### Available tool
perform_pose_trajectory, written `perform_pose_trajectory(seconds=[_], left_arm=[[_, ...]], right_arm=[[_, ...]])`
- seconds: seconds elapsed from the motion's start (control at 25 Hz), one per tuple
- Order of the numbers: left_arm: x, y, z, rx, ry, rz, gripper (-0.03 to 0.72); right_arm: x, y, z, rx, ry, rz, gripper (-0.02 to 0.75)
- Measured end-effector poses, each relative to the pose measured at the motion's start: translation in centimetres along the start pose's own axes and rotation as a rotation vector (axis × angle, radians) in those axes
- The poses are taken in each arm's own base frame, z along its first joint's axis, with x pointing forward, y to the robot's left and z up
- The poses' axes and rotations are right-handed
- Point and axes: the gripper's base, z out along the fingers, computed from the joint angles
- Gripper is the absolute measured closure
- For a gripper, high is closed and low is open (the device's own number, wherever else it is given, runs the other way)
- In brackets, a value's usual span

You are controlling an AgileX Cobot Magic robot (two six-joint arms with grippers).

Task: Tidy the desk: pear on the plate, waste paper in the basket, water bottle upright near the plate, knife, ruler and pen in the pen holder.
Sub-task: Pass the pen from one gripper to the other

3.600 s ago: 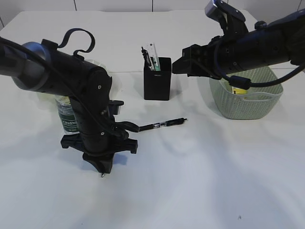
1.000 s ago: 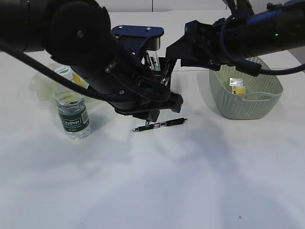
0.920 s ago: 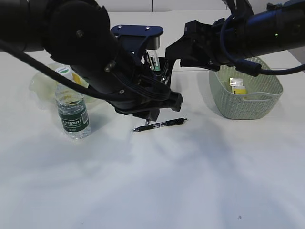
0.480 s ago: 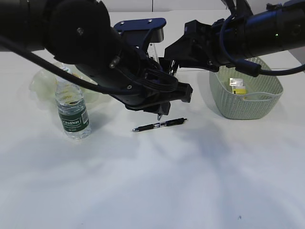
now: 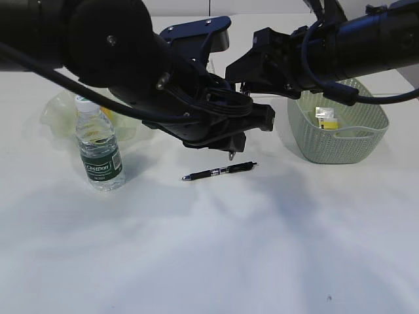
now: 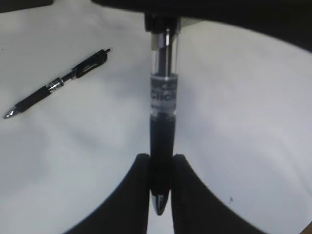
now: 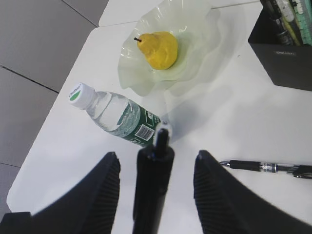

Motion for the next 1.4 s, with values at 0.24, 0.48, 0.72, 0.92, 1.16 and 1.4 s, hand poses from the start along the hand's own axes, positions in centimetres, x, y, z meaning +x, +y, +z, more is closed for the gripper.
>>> perform_pose_trajectory(seconds=[0.24,0.48,0.72,0.92,1.16,1.4], left_arm=[[0.02,-0.16,0.0,0.016,0.002,-0.026,0.63],[0.05,-0.22,0.0,0.023,0.005,-0.039,0.63],[0.04,-0.26,0.0,0.027,0.004,-0.044,0.63],[0.04,-0.28,0.0,0.029,0.004,-0.048,0.63],[0.04,-0.29,0.0,0.03,0.004,-0.05,0.601],[0.04,-0.32,-0.06,0.028,0.002,-0.041,0.465]], right_arm=[[0.0,0.0,0.0,0.0,0.0,0.0,0.411],[0.0,0.0,0.0,0.0,0.0,0.0,0.561],[0.01,0.13,-0.06,-0.008,0.003,0.01,0.637],[0.0,0.2,-0.11,-0.012,0.003,0.013,0.654],[0.01,0.22,-0.11,-0.014,0.005,0.015,0.656],[0.05,0.15,-0.1,-0.009,0.005,0.008,0.662]])
